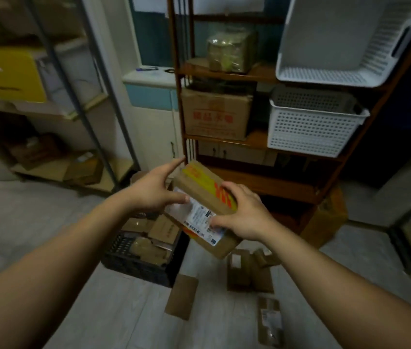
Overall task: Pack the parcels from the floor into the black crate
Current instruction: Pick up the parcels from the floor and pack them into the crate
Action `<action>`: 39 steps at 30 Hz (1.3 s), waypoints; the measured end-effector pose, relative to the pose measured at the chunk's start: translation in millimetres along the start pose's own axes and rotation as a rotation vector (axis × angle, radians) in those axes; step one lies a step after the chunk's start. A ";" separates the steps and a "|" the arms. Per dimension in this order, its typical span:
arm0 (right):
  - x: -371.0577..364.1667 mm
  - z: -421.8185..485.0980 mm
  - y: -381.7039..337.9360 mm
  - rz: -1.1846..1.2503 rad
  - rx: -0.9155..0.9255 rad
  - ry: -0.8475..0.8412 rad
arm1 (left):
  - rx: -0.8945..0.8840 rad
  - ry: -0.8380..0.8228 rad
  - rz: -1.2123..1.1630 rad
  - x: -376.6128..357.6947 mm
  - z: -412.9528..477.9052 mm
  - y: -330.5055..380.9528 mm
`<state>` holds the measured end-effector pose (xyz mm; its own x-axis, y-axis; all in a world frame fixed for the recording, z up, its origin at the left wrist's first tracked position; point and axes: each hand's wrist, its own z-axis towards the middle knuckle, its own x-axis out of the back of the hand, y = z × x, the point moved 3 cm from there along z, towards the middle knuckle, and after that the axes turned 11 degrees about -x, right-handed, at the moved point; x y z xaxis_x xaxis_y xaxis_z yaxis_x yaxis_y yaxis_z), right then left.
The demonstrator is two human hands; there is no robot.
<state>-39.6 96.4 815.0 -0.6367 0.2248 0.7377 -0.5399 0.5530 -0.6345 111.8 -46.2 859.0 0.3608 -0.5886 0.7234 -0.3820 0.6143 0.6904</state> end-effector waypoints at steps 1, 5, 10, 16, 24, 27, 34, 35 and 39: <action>-11.1 0.8 -23.8 -0.070 0.056 -0.001 | -0.033 -0.027 0.066 17.3 -7.8 -9.8; -58.9 3.9 -111.0 -0.143 0.175 -0.005 | -0.060 -0.155 0.308 80.3 -43.7 -53.2; -115.4 -0.3 -193.0 -0.310 0.285 -0.017 | 0.003 -0.336 0.606 135.2 -80.3 -115.7; -158.9 16.5 -250.8 -0.446 0.352 -0.062 | -0.008 -0.275 0.556 178.9 -107.2 -174.2; -215.6 84.0 -301.3 -0.488 0.399 -0.150 | 0.070 -0.269 0.530 230.1 -100.9 -258.4; -238.1 119.4 -320.6 -0.453 0.383 -0.115 | 0.079 -0.254 0.512 250.5 -79.2 -294.7; -296.2 218.6 -361.3 -0.358 0.208 -0.024 | 0.299 0.051 0.056 294.6 -20.6 -398.3; -304.7 228.6 -366.2 -0.360 0.195 -0.024 | 0.321 0.053 -0.056 299.5 -15.3 -409.4; -332.6 256.1 -382.5 -0.349 0.085 -0.019 | 0.329 0.048 -0.282 319.3 10.7 -447.8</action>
<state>237.7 -395.4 753.2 -0.4157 0.0185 0.9093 -0.7702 0.5246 -0.3627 389.0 -514.9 780.8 0.5262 -0.6792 0.5117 -0.5110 0.2284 0.8287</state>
